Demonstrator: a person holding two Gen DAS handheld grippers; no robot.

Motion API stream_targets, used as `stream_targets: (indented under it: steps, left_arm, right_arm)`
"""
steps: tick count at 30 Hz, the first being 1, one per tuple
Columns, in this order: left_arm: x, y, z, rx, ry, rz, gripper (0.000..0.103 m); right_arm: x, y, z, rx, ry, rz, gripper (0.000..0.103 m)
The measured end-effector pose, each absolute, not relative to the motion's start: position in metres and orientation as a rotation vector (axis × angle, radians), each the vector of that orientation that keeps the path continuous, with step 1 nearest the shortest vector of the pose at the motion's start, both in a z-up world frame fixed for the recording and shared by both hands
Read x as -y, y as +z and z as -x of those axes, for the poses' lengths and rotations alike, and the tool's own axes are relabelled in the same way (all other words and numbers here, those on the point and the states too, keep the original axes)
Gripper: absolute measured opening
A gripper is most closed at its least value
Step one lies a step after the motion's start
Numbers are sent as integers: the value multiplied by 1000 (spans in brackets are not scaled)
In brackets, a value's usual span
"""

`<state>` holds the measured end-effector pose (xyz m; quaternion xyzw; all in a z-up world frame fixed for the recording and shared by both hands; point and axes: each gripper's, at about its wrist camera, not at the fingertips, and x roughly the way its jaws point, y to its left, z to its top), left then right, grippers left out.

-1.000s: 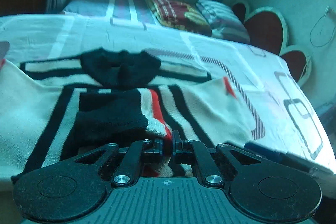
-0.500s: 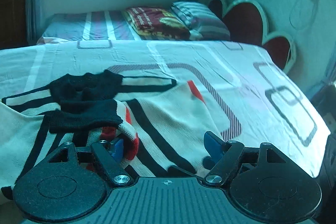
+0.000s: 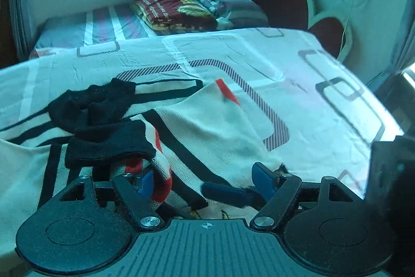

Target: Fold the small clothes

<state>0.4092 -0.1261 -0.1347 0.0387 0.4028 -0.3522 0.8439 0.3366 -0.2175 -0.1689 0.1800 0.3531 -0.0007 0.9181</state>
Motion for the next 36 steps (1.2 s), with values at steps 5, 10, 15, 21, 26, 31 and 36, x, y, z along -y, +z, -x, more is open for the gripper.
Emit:
stream_targets:
  steps: [5, 10, 15, 21, 26, 31, 36]
  left_arm:
    - [101, -127, -413, -867, -715, -29, 92]
    - [60, -120, -415, -834, -657, 28, 93]
    - [-6, -130, -435, -834, -465, 210, 93]
    - [-34, -156, -455, -858, -335, 150, 93]
    - [-43, -193, -464, -934, -269, 143, 93]
    - [-43, -207, -460, -927, -265, 106, 93]
    - [-42, -207, -456, -911, -267, 98, 93]
  right_arm:
    - [237, -175, -342, -730, -248, -393, 53]
    - [246, -171, -331, -711, -259, -383, 53]
    - [223, -158, -327, -675, -119, -346, 56]
    - [176, -160, -352, -711, -72, -180, 62]
    - [151, -164, -368, -726, -102, -8, 50]
    - [197, -153, -359, -656, -164, -246, 9]
    - [244, -174, -337, -726, -240, -458, 17]
